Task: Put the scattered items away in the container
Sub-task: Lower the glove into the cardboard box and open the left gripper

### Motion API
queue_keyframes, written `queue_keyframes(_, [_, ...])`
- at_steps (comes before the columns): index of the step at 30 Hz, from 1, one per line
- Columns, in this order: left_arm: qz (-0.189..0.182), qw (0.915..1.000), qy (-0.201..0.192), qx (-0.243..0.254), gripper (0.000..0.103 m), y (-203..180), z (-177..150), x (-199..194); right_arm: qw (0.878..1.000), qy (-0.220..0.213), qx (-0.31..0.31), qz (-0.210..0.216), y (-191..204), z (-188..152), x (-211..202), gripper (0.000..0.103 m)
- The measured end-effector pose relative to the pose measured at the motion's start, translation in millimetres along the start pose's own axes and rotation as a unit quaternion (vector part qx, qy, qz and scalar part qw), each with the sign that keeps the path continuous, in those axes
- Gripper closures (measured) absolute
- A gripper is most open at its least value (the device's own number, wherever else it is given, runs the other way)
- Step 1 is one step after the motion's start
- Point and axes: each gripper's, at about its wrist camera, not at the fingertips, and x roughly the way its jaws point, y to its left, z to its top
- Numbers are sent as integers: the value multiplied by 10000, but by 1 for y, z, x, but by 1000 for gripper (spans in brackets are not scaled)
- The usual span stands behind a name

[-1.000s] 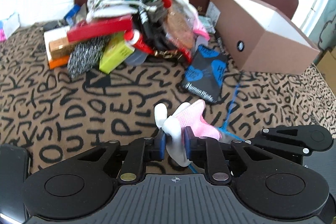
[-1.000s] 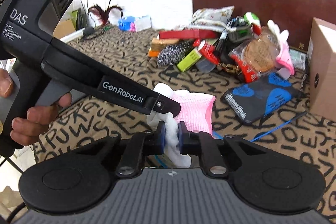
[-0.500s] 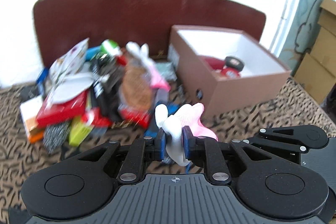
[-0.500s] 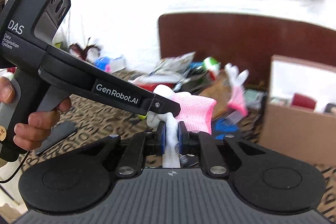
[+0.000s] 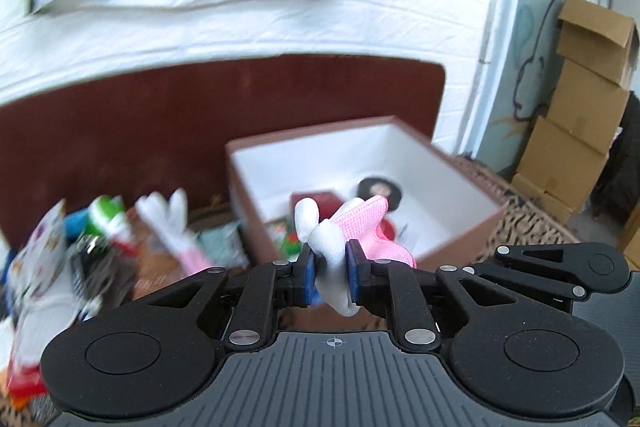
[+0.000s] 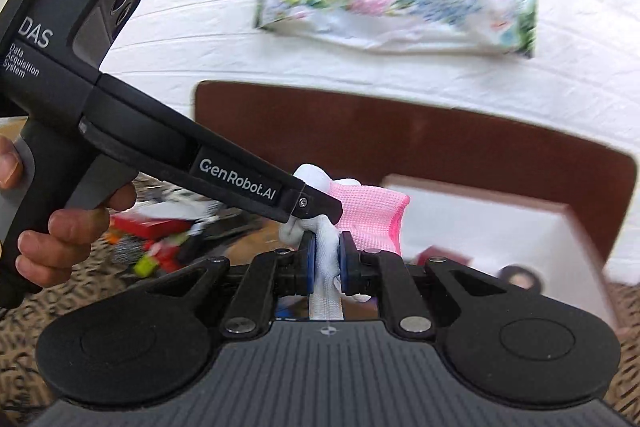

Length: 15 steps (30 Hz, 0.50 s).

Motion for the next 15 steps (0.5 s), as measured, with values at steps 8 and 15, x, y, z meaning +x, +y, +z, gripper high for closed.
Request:
queue_keyframes(8, [-378, 9991, -21, 211, 77, -33, 39, 62, 9976, 120, -167, -657, -56, 4, 12, 89])
queue_keyframes(15, [-823, 9959, 270, 248, 71, -59, 56, 133, 9927, 446, -117, -1116, -110, -15, 25, 90])
